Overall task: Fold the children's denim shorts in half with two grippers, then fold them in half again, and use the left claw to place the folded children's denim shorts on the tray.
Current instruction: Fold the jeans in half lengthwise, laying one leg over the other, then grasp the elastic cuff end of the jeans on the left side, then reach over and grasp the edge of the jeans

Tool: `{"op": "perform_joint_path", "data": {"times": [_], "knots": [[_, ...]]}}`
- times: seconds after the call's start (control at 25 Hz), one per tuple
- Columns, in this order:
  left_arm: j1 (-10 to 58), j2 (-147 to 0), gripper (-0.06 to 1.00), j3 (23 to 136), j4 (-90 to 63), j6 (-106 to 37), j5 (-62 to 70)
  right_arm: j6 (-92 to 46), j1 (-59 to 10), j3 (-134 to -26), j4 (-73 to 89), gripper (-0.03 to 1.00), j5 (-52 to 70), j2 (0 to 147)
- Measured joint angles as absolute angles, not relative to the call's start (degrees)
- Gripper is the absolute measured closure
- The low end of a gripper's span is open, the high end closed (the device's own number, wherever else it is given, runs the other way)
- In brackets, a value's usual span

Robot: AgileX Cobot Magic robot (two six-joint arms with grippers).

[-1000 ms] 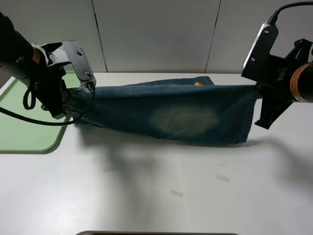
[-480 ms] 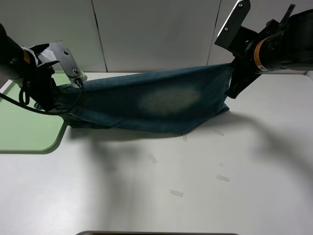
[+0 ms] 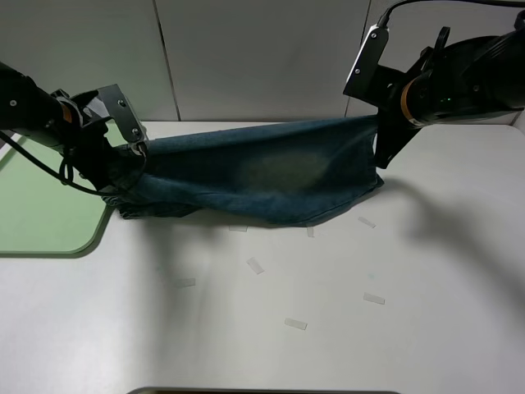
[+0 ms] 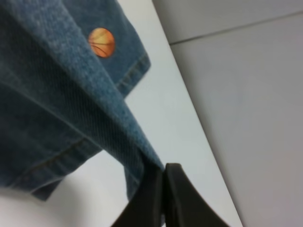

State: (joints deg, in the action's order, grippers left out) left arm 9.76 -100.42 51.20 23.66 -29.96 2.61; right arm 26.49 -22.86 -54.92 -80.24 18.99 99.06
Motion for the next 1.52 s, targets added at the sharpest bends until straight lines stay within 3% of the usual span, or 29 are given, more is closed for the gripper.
{"op": "perform_joint_path", "data": {"times": [0.6,0.72,0.8,0.88,0.96,1.04,1.08,1.24,1.52], "knots": [[8.51,-103.43,0.92,51.10,24.30,-30.36,-6.87,34.02,-16.43,-55.75,-87.40,0.99,3.09,99.92],[8.44,-103.63,0.84,50.92,23.31,-30.10,-8.61,34.02,-16.43,-57.61,-88.12,0.99,2.72,101.65],[8.24,-103.70,0.69,50.92,23.21,-30.03,-10.41,34.02,-16.32,-59.33,-88.24,0.98,2.72,103.22],[8.05,-103.70,0.48,50.92,23.21,-29.99,-13.05,34.02,-16.27,-61.52,-88.24,0.84,2.84,104.82],[7.97,-103.70,0.28,50.92,23.15,-29.99,-16.21,34.38,-16.27,-64.26,-88.24,0.63,2.85,106.09],[7.97,-103.76,0.16,50.92,22.49,-29.99,-20.36,35.47,-16.27,-67.09,-87.94,0.43,2.85,106.98],[7.97,-103.76,0.14,50.92,21.35,-29.97,-22.04,36.28,-16.27,-68.53,-87.67,0.38,2.90,107.12],[7.97,-103.76,0.10,50.92,13.42,-29.29,-26.33,40.08,-16.27,-72.91,-85.43,0.33,5.58,107.15],[7.97,-103.32,0.10,50.92,4.76,-28.34,-27.28,42.22,-16.27,-73.73,-77.87,0.32,17.60,105.44]]}}
